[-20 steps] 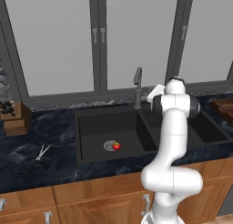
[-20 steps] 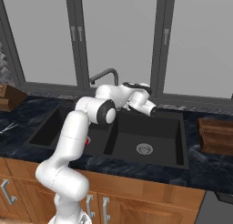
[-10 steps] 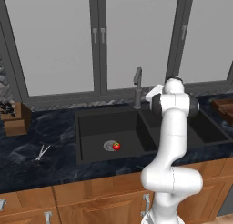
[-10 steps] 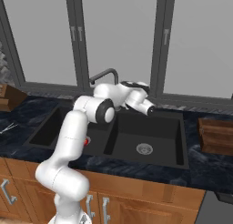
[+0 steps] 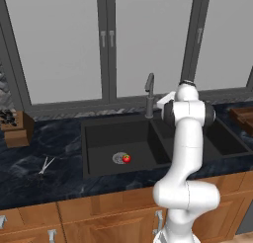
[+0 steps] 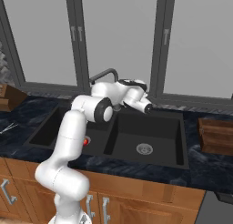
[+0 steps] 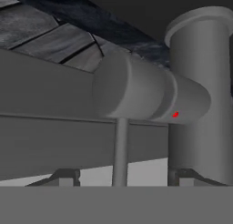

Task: Pick up all produce items and place them in the sink. Turn on the sink faucet to wash them. Then turn the sink off and put them in the tray.

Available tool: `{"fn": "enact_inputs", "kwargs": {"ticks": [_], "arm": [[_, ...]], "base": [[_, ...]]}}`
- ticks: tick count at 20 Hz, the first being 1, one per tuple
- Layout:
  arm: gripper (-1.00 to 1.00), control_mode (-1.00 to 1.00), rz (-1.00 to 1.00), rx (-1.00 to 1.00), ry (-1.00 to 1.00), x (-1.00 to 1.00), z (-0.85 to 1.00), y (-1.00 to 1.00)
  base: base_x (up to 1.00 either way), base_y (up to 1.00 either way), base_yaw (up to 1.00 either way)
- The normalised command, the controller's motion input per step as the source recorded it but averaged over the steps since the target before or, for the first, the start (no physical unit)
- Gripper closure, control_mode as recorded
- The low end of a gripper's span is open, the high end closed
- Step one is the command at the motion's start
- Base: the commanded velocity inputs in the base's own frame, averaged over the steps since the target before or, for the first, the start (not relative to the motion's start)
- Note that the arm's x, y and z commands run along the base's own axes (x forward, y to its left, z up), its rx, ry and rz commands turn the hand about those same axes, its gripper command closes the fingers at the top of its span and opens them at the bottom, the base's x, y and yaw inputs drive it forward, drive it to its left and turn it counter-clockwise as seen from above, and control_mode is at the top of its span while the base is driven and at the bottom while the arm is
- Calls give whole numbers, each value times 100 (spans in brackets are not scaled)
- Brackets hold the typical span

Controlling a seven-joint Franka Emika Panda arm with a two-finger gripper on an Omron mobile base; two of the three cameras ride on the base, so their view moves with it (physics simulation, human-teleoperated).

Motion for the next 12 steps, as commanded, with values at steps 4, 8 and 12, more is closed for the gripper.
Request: {"fn": "enact_inputs", "kwargs": {"ticks": [4,8,12], "arm": [[100,-100,0,6,10,26,-12,-32],[100,-100,0,15,15,35,-19,-67],[100,-100,-2,21,17,42,-31,-86]], "base": [[0,0,0],[0,0,0],[0,0,0]]}}
